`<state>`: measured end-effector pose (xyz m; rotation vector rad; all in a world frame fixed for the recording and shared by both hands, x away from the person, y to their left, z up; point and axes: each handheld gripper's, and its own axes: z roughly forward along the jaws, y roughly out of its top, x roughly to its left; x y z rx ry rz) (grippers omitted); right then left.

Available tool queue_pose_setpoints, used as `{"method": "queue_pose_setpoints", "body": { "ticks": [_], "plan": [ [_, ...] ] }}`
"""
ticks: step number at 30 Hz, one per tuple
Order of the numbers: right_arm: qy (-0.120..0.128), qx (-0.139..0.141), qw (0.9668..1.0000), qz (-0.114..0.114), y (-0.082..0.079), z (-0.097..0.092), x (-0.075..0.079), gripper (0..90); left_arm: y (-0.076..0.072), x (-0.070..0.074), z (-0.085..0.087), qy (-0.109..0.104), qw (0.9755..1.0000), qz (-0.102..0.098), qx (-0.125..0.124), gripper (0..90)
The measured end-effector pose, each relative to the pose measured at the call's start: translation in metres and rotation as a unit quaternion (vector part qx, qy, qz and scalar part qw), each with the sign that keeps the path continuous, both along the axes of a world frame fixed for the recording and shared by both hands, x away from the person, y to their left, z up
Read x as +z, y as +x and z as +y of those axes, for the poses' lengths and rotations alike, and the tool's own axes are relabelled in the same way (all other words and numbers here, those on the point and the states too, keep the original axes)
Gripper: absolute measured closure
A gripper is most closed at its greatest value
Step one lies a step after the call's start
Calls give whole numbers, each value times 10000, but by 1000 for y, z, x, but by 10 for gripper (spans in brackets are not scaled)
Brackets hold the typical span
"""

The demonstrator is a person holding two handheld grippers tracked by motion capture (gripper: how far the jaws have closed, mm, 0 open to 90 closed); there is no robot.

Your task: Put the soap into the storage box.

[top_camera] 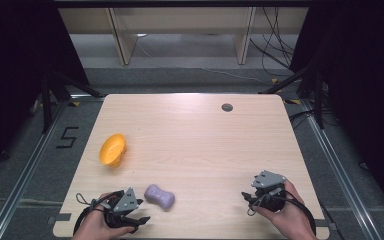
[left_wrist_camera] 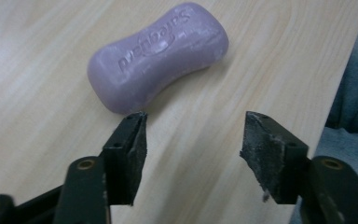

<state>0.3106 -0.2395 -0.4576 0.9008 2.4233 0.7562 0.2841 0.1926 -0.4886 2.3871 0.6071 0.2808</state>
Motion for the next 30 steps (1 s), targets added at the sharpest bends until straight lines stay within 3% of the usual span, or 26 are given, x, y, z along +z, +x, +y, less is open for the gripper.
{"method": "queue_pose_setpoints", "body": {
  "ticks": [3, 6, 10, 14, 15, 16, 18, 19, 20, 27, 30],
  "plan": [
    [1, -7, 10000, -19, 0, 0, 0, 319, 4, 10, -5, 205, 9997, -79, -126, 350],
    [-11, 7, 10000, 3, 0, 0, 1, 318, 10, 21, -13, 403, 9982, -159, -412, 276],
    [-17, 23, 10000, -17, 1, -1, 1, 317, 25, 32, -24, 754, 9917, -272, -1008, 243],
    [21, -3, 10000, -21, 1, -2, 1, 316, 41, 39, -35, 1275, 9797, -332, -1508, 245],
    [21, -3, 10000, -21, 1, -2, 1, 316, 44, 38, -39, 1248, 9796, -340, -1541, 245],
    [-21, 16, 10000, -26, 2, -2, 1, 316, 48, 39, -42, 1400, 9751, -336, -1688, 247],
    [-30, 10, 10000, -30, 2, -3, 1, 316, 54, 40, -48, 1575, 9694, -344, -1851, 243],
    [-22, 11, 10000, -32, 2, -3, 1, 316, 59, 40, -53, 1694, 9637, -321, -2039, 247],
    [-22, 11, 10000, -32, 2, -3, 1, 316, 59, 40, -53, 1694, 9637, -321, -2039, 249],
    [0, 7, 10000, -3, 1, -2, 0, 313, 74, 35, -71, 2013, 9472, -200, -2487, 250],
    [-12, 45, 10000, -7, 2, -2, 0, 312, 77, 30, -77, 2026, 9439, -173, -2602, 253]
  ]
}}
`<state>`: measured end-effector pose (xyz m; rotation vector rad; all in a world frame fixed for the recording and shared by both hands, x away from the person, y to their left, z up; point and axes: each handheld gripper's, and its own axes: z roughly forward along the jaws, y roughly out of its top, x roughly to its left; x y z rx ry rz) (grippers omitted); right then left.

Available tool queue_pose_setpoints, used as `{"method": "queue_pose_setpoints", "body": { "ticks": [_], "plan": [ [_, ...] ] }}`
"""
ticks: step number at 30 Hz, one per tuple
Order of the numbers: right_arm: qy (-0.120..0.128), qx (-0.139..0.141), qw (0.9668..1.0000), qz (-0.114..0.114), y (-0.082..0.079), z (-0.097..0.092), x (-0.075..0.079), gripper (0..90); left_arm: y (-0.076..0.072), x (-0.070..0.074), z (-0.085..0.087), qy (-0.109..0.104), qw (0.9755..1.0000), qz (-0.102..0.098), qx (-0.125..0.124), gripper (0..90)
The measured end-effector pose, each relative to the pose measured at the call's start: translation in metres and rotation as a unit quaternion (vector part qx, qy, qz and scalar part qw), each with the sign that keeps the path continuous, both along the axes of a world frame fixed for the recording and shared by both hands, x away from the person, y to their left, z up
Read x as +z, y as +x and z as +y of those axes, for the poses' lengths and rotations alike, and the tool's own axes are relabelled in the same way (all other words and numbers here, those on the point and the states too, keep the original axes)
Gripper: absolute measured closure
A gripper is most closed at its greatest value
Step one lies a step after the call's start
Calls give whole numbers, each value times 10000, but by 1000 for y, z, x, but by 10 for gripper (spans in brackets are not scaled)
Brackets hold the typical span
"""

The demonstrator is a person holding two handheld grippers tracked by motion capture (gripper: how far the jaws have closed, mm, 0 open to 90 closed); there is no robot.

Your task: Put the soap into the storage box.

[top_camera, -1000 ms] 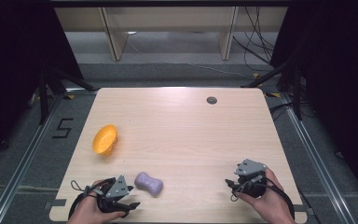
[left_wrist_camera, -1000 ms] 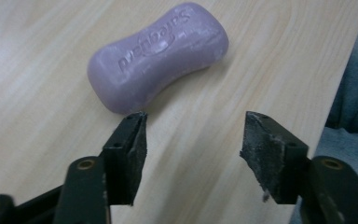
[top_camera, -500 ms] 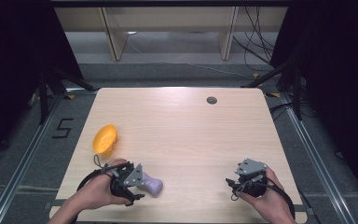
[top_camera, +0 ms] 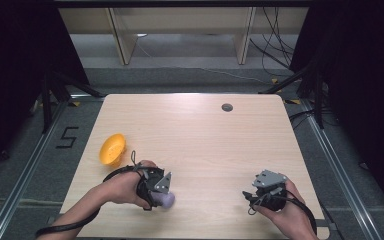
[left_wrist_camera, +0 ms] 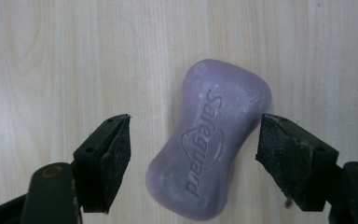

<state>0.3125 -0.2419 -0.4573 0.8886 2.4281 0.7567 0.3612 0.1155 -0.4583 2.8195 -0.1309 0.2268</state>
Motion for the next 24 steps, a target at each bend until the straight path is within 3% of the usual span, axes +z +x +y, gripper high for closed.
{"method": "queue_pose_setpoints", "body": {
  "ticks": [1, 2, 4, 5, 6, 8, 9, 10, 11, 13, 14, 17, 18, 20, 23, 24],
  "plan": [
    [-39, -40, 10000, -34, -1, 0, 0, 312, 1, -2, -4, 68, 9999, 26, -94, 253],
    [-94, 90, 9999, -101, 1, -1, 0, 312, 1, -2, -4, 68, 9999, 26, -94, 254],
    [-74, 92, 9999, -59, 1, -1, 0, 312, 2, -5, -6, 174, 9996, 72, -194, 247],
    [-74, 92, 9999, -59, 1, -1, 0, 312, 0, -8, -7, 15, 9997, 242, -46, 247],
    [-28, 44, 10000, -3, 0, 0, 0, 312, 3, -7, -7, 234, 9993, 188, -209, 247],
    [7, -17, 10000, 28, -1, 1, -1, 312, 1, -10, -7, 87, 9993, 356, -71, 251],
    [-37, -36, 10000, -1, -1, 0, 0, 312, 3, -9, -7, 212, 9992, 304, -172, 263],
    [-35, -40, 10000, -6, -1, 1, 0, 312, 2, -11, -6, 164, 9992, 360, -112, 266],
    [-35, -40, 10000, -6, -1, 1, 0, 312, 5, -9, -6, 357, 9985, 347, -229, 266],
    [-33, -23, 10000, 7, -1, 1, -1, 311, 7, -11, -4, 412, 9980, 435, -217, 267],
    [-45, -34, 10000, -3, -1, 1, -1, 311, 6, -14, -4, 282, 9981, 537, -75, 268],
    [-28, -19, 10000, 14, -1, 1, -1, 312, 11, -15, -2, 468, 9975, 503, -191, 279],
    [-30, -26, 10000, 13, -1, 1, -1, 311, 9, -17, -2, 329, 9977, 587, -72, 282],
    [-35, -17, 10000, 12, -1, 1, -1, 311, 12, -16, -3, 481, 9971, 550, -214, 285],
    [-125, 135, 9998, -52, 1, 0, -1, 311, 12, -19, -5, 518, 9965, 619, -214, 289],
    [-127, 133, 9998, -46, 1, 0, -1, 311, 11, -21, -5, 417, 9966, 700, -118, 291]
  ]
}}
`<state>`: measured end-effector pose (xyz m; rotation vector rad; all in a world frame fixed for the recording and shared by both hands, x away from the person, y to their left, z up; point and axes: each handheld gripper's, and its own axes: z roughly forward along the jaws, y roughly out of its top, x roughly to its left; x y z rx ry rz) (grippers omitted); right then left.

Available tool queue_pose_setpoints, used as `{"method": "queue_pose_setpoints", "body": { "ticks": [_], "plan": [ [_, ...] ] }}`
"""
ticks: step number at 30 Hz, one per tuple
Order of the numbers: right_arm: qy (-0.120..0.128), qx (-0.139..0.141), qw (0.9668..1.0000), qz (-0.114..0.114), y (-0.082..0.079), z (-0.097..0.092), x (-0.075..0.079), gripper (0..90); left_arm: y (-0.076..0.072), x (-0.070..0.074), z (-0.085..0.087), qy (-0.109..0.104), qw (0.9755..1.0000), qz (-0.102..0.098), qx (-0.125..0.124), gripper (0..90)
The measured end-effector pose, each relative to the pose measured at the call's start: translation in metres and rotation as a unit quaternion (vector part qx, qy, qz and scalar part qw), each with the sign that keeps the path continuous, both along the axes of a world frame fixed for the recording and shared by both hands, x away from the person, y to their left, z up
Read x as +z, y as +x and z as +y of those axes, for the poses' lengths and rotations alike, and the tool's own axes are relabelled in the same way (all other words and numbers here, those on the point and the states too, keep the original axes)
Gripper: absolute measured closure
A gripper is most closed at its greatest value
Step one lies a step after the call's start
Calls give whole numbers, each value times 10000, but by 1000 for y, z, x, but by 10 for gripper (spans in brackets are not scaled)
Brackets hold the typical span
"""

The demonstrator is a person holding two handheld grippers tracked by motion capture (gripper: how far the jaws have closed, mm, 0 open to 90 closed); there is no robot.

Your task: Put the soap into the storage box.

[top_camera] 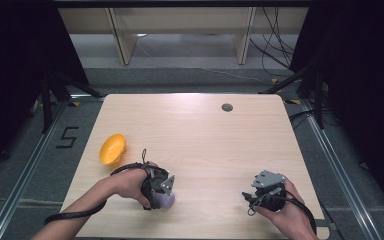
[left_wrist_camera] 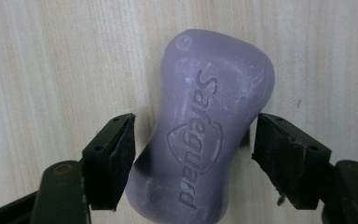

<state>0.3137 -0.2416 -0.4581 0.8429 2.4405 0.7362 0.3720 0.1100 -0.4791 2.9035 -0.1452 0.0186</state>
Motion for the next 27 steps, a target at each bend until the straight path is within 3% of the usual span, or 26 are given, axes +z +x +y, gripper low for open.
{"method": "queue_pose_setpoints", "body": {
  "ticks": [2, 6, 8, 12, 13, 15, 21, 24, 27],
  "plan": [
    [-4, -2, 10000, -4, 0, 0, 0, 311, 3, 0, -1, 160, 9998, -51, -142, 297],
    [102, -137, 9998, 119, -2, 1, -1, 310, 3, -4, -1, 79, 10000, 35, -8, 333],
    [72, -140, 9998, 108, -2, 1, -1, 310, 6, -2, -1, 236, 9996, -48, -135, 347],
    [71, -159, 9998, 82, -2, 1, -1, 310, 5, -5, -1, 189, 9998, 102, 51, 396],
    [71, -163, 9998, 87, -2, 1, -1, 309, 8, -3, -1, 321, 9994, 68, -77, 407],
    [78, -143, 9998, 106, -2, 2, -1, 309, 8, -3, -1, 338, 9994, 109, -44, 423],
    [47, -154, 9998, 121, -2, 1, -1, 305, 7, -2, -2, 336, 9990, 209, 222, 467],
    [39, -151, 9998, 132, -2, 1, -2, 303, 7, -1, -2, 479, 9970, 356, 502, 473],
    [29, -141, 9998, 138, -2, 1, -2, 302, 5, 0, -3, 513, 9953, 374, 728, 478]
  ]
}}
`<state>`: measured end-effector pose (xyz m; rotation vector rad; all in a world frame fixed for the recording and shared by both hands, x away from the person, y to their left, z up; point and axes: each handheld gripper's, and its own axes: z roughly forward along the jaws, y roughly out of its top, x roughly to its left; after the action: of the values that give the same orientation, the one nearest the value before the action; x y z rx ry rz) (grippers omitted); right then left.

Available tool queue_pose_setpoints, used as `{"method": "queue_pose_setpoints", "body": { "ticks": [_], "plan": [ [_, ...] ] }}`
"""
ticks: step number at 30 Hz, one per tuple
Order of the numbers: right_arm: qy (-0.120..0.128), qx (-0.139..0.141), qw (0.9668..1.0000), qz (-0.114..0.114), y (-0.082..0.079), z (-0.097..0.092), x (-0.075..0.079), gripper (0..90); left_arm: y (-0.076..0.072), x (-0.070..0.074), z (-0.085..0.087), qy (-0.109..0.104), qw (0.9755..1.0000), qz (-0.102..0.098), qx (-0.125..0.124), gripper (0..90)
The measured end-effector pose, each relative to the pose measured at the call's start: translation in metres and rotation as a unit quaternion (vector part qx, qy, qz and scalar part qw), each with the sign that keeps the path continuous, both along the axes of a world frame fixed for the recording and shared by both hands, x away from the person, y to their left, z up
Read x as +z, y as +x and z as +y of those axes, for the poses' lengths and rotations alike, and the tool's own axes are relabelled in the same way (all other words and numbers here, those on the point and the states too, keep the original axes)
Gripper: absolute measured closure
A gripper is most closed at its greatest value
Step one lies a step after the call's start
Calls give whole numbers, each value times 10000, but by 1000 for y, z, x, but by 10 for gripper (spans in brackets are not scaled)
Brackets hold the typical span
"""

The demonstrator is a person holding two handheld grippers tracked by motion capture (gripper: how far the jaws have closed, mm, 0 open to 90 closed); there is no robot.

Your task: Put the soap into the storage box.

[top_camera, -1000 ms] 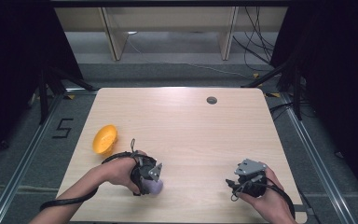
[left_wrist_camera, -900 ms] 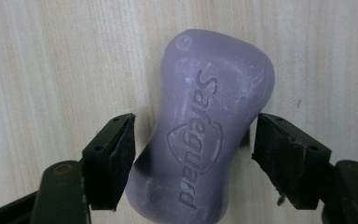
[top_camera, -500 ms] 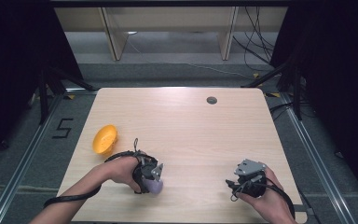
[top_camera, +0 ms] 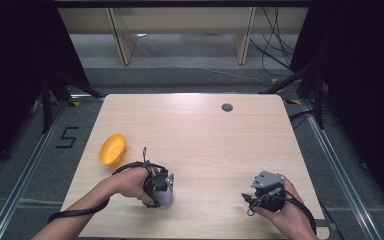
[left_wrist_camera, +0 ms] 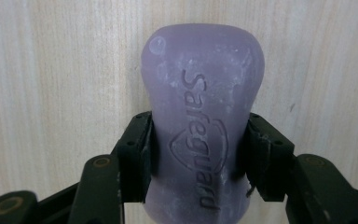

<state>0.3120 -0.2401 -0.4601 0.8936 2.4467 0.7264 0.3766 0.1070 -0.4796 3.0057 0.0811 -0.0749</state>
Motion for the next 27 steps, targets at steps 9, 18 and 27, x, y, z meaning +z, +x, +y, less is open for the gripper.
{"method": "queue_pose_setpoints", "body": {
  "ticks": [9, 18, 27],
  "plan": [
    [-24, 59, 10000, 41, 1, 0, -1, 298, -2, 4, 6, -182, 9938, 218, 1071, 481],
    [-32, 84, 10000, 5, 1, 0, 0, 294, -13, 13, 14, -1047, 9299, 418, 3501, 483],
    [47, -51, 10000, 6, -1, 0, 0, 297, -20, 20, 17, -1137, 8804, 267, 4597, 484]
  ]
}}
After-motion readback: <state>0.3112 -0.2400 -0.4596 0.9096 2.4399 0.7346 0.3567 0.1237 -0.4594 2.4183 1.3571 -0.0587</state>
